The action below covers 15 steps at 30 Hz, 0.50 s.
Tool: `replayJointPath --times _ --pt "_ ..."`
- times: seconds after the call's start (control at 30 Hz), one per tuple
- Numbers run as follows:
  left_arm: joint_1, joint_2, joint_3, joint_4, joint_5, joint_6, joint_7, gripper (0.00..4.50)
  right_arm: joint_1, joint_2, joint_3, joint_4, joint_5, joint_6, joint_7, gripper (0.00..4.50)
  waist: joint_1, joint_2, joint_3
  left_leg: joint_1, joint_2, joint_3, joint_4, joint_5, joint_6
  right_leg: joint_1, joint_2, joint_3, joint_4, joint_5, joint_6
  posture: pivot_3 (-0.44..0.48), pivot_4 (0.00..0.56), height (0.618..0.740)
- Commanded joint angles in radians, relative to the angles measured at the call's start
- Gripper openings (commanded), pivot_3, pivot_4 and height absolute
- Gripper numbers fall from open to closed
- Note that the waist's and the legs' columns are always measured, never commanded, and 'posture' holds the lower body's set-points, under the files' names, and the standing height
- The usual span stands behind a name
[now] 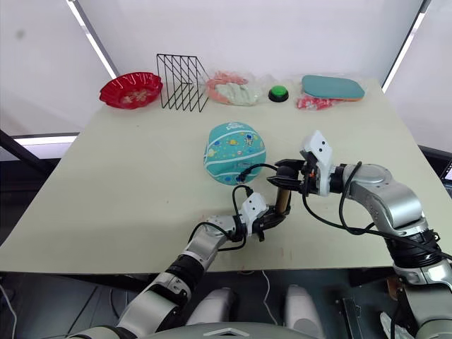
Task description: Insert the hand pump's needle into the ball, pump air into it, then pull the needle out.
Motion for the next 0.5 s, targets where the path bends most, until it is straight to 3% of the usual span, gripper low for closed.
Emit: replayJointPath --times 0.03,0.17,0.27,0.5 --pt "0.031 0.012 -0.003 0.049 -0.002 0.027 -0.021 1.05 -0.048 -0.069 -0.117 -0.072 0.108 0.164 -0.012 1.97 0.007 0.002 0.009 -0.001 0.000 0.000 0.000 0.000 0.000 0.000 0.000 0.000 0.000 0.000 0.000 0.000 0.150 0.740" --pt "0.021 0.009 -0.003 0.063 -0.005 0.022 -0.026 1.05 -0.150 -0.131 -0.238 -0.130 0.250 0.309 -0.040 1.97 0.014 0.011 0.021 -0.010 -0.002 -0.001 0.001 0.000 0.000 -0.007 -0.002 -0.001 0.000 0.002 -0.004 0.000 0.150 0.740" --pt "0.017 0.009 -0.003 0.072 -0.008 0.018 -0.030 1.04 -0.224 -0.161 -0.300 -0.130 0.317 0.384 -0.075 1.97 0.017 0.010 0.022 -0.018 -0.003 -0.001 0.003 0.000 0.000 -0.014 -0.003 -0.001 0.000 0.003 -0.005 0.000 0.150 0.740" --pt "0.011 0.004 -0.004 0.088 -0.010 0.012 -0.030 1.04 -0.427 -0.242 -0.398 -0.077 0.441 0.533 -0.156 1.97 0.017 0.011 0.027 -0.021 -0.005 -0.001 0.004 0.000 0.001 -0.017 -0.005 -0.001 0.001 0.003 -0.005 0.000 0.150 0.740"
